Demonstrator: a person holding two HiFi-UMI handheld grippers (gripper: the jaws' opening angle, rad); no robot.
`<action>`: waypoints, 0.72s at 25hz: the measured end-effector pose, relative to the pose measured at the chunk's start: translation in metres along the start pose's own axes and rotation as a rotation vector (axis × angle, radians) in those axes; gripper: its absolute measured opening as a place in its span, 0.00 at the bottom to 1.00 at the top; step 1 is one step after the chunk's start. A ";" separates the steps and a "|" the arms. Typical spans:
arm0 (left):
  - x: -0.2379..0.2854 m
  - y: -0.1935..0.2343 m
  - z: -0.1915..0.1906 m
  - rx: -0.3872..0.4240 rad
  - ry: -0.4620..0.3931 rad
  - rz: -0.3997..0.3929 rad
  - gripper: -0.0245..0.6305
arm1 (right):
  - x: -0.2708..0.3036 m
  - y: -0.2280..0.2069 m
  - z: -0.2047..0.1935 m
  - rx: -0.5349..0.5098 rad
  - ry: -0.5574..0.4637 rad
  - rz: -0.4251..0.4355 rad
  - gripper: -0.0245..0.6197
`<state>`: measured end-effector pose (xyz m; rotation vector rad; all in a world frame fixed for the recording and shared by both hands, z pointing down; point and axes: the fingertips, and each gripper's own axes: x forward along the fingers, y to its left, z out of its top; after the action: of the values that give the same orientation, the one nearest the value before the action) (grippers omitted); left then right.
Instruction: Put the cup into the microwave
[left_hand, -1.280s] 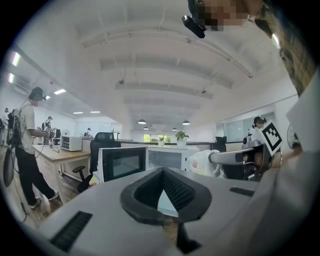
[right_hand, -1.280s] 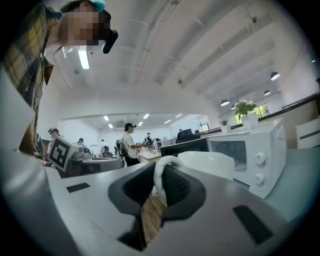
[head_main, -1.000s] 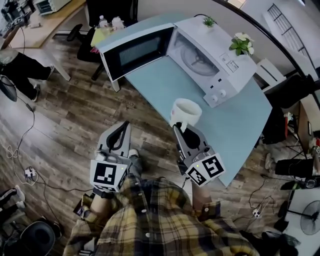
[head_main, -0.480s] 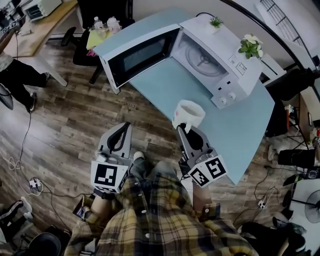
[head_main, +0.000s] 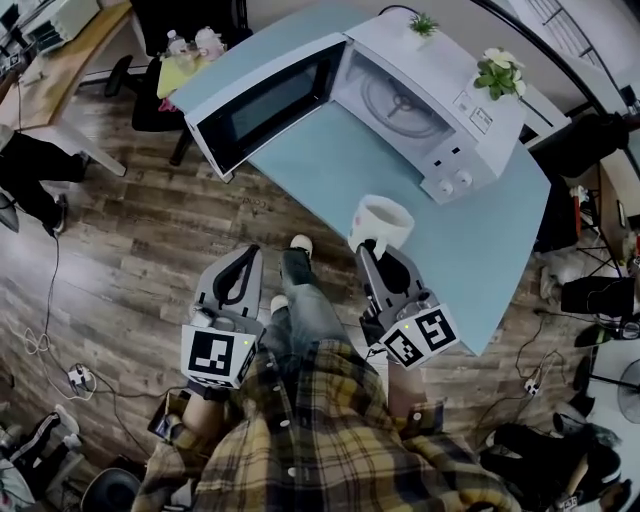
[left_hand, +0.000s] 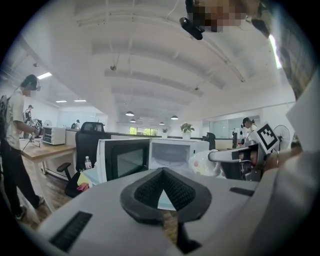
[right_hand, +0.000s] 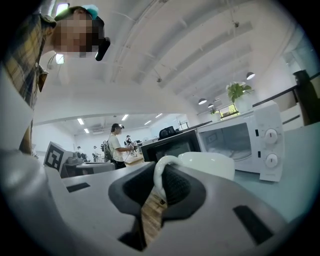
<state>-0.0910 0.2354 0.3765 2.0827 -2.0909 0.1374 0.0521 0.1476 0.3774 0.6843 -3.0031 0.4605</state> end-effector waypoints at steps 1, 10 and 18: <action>0.004 0.002 0.001 0.001 -0.002 0.002 0.03 | 0.003 -0.005 0.000 0.003 0.000 -0.004 0.11; 0.064 0.031 0.012 0.003 0.002 -0.034 0.03 | 0.050 -0.042 0.014 0.003 -0.012 -0.044 0.11; 0.160 0.042 0.044 0.024 -0.019 -0.139 0.03 | 0.095 -0.095 0.034 0.009 -0.014 -0.097 0.11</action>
<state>-0.1349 0.0702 0.3678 2.2430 -1.9565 0.1242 0.0079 0.0158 0.3802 0.8323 -2.9659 0.4666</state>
